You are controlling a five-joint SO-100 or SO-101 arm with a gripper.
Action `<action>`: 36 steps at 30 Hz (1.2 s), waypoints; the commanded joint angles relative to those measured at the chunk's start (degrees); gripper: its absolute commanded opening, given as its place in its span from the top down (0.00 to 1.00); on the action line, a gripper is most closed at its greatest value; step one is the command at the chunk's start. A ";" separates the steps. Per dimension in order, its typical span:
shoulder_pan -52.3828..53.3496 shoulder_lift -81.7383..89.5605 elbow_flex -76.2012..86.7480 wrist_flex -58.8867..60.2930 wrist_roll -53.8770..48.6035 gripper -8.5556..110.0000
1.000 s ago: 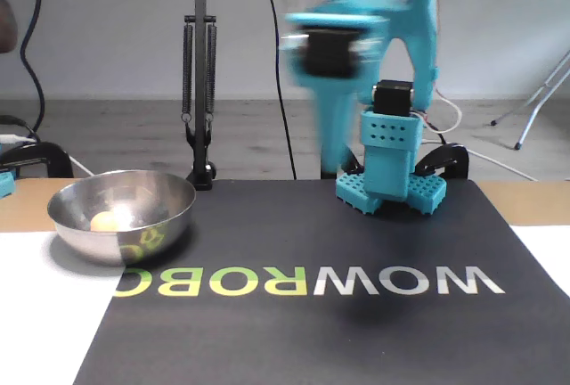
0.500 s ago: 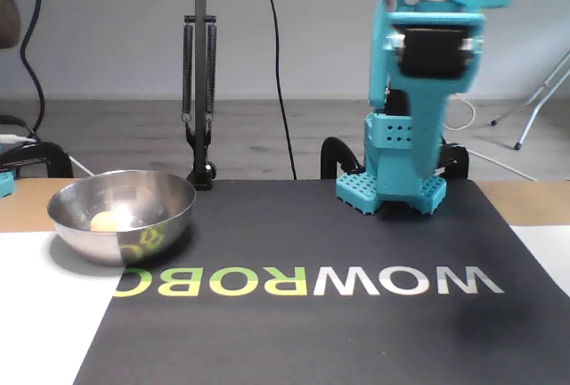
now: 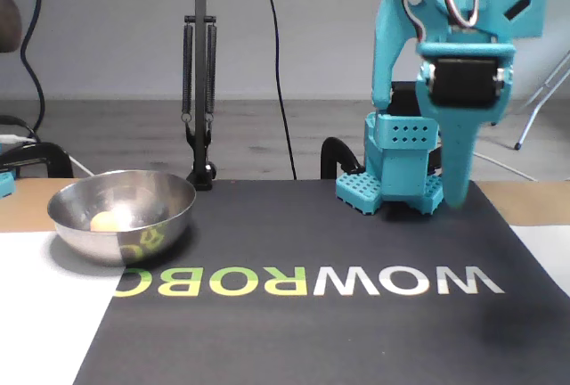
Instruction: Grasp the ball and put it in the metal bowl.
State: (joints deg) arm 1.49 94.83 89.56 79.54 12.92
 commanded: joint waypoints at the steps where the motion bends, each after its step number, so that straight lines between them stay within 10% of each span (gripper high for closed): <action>1: 0.18 6.94 7.47 -5.89 0.09 0.93; 36: 0.26 81.65 79.72 -47.64 -6.59 0.93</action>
State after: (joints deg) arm 1.76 171.83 167.17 32.70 8.70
